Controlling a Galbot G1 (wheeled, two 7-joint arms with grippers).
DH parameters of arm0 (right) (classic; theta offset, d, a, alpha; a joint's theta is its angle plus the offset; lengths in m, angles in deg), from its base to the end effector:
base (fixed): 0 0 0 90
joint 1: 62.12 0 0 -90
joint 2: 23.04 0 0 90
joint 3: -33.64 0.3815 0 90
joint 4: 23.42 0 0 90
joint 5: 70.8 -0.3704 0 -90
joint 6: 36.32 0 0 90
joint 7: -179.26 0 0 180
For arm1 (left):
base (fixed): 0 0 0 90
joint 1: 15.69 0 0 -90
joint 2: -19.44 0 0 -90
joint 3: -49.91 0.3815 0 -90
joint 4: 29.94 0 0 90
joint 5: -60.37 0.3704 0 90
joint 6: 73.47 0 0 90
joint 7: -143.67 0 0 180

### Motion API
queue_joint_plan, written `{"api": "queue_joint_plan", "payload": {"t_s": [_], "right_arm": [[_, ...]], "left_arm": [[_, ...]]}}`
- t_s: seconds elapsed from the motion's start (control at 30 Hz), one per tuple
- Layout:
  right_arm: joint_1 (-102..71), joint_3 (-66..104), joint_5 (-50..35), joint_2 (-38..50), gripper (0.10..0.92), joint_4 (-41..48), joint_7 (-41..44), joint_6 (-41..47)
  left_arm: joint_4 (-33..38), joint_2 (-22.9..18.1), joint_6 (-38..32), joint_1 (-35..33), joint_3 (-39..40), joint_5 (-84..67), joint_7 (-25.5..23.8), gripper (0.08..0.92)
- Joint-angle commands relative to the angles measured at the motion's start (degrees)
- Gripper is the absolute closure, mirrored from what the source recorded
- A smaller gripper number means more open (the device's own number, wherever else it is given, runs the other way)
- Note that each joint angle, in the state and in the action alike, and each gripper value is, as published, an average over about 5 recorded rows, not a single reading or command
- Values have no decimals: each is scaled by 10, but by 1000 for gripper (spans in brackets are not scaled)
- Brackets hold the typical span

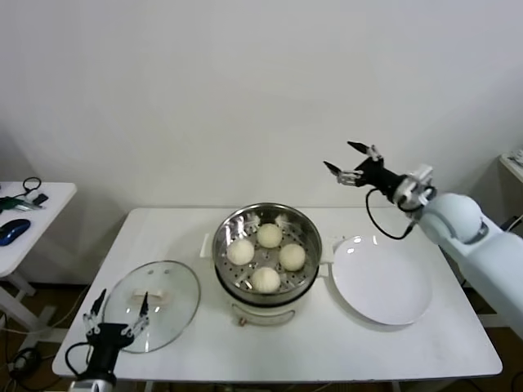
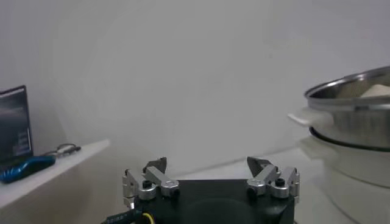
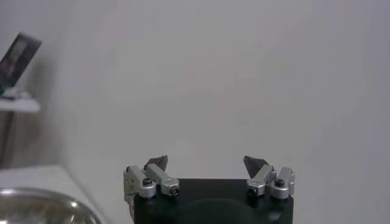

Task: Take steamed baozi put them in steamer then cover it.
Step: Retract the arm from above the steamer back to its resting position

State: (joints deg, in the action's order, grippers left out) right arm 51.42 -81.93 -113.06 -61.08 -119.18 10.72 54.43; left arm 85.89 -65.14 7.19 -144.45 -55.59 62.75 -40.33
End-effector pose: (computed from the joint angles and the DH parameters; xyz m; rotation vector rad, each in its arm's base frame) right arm 0.4395 -0.1732 -0.1766 -0.8015 2.9034 -0.3489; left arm 0.1186 0.1095 -0.3654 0.1266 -3.0467 -0.4238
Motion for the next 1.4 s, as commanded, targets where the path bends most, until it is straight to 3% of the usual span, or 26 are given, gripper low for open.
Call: {"api": "queue_joint_plan", "payload": {"t_s": [0.03,0.23,0.43,0.6,1.0,1.4], "right_arm": [[-563,415,56,-161,203,-55,-17,-138],[-615,396,54,-204,203,-60,-30,-170],[-616,373,56,-226,203,-28,-37,-194],[-601,344,61,-246,203,-6,-37,-204],[-580,332,85,-272,203,10,-50,-200],[-581,339,85,-290,203,-3,-55,-193]], "left_arm": [[2,9,-78,7,-4,143,73,177],[11,60,-91,-30,-22,424,222,177],[-19,94,-2,-77,-14,585,257,177],[-97,77,42,-53,18,659,285,177],[-216,54,57,76,54,761,299,177],[-277,54,74,150,77,801,286,177]]}}
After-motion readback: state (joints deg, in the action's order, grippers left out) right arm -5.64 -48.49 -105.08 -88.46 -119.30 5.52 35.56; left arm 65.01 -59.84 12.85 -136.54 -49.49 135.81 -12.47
